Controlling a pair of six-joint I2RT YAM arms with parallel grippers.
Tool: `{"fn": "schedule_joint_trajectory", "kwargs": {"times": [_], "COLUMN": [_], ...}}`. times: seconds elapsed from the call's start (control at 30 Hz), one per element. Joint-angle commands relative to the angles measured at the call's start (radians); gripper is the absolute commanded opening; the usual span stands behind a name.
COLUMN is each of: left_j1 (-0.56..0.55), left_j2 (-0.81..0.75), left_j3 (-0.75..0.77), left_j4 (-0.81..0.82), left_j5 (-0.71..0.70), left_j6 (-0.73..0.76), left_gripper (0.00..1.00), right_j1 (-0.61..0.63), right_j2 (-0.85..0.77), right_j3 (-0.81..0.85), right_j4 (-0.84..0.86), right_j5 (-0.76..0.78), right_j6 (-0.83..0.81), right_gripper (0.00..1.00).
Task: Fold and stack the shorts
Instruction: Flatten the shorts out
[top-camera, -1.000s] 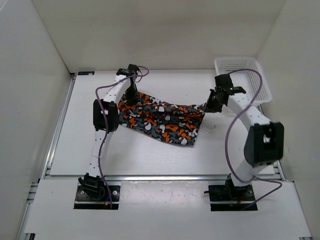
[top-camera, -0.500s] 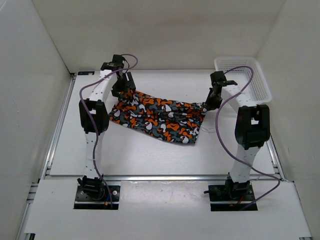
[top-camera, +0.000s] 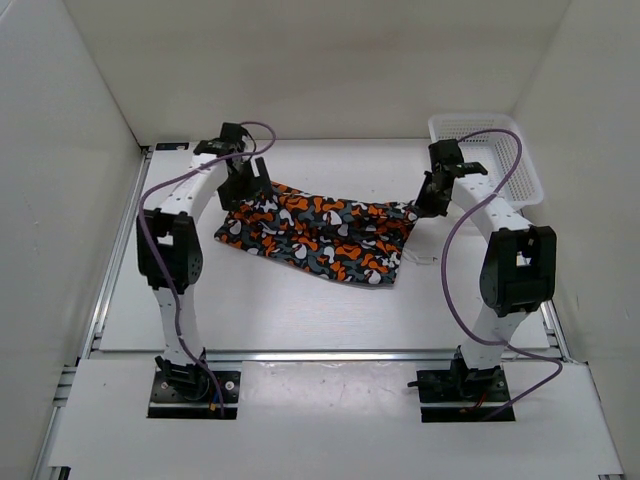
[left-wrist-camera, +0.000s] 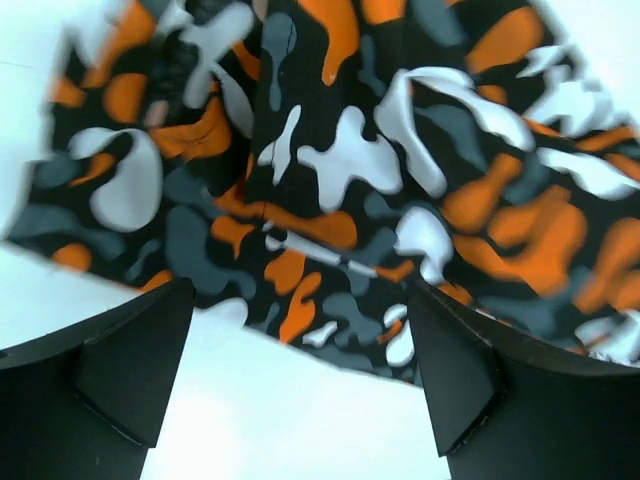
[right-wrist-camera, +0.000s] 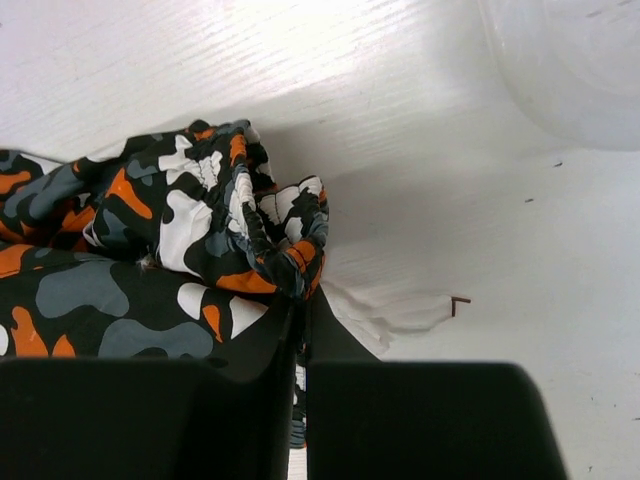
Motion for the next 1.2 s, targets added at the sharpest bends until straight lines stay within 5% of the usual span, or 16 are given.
{"fn": "schedule_joint_trajectory", "kwargs": {"times": [0.0,0.17,0.33,0.63,0.7,0.77,0.83,0.97,1.03,1.13,1.17], "left_j1": [-0.018,-0.04,-0.049,-0.058,-0.058,-0.058,-0.058,-0.067,-0.076,-0.076,-0.076], "left_j2": [0.061,0.133,0.174,0.214,0.214,0.203,0.193,0.174,0.174,0.153,0.153], "left_j3": [-0.004,0.051,0.069,0.112,0.122,0.122,0.122,0.122,0.134,0.134,0.134], "left_j4": [0.047,0.047,0.047,0.047,0.047,0.036,0.036,0.036,0.025,0.016,0.016], "left_j5": [0.045,0.036,0.036,0.036,0.036,0.057,0.057,0.057,0.057,0.079,0.089], "left_j6": [-0.028,-0.057,-0.066,-0.076,-0.076,-0.066,-0.066,-0.066,-0.066,-0.066,-0.066], "left_gripper": [0.98,0.77,0.76,0.47,0.51,0.67,0.65,0.39,0.19,0.18,0.31], "right_j1": [0.0,0.0,0.0,0.0,0.0,0.0,0.0,0.0,0.0,0.0,0.0], "right_j2": [-0.04,-0.06,-0.069,-0.069,-0.078,-0.078,-0.078,-0.078,-0.078,-0.087,-0.087], "right_j3": [-0.017,-0.027,-0.036,-0.036,-0.036,-0.036,-0.036,-0.036,-0.036,-0.036,-0.036], "right_j4": [0.012,0.012,0.012,0.003,0.003,0.003,0.003,0.003,0.003,0.003,0.003], "right_j5": [-0.02,-0.02,-0.02,-0.029,-0.029,-0.029,-0.029,-0.029,-0.038,-0.038,-0.038], "right_j6": [-0.019,-0.019,-0.019,-0.019,-0.019,-0.019,-0.019,-0.019,-0.019,-0.019,-0.019], "right_gripper": [0.0,0.0,0.0,0.0,0.0,0.0,0.0,0.0,0.0,0.0,0.0]}}
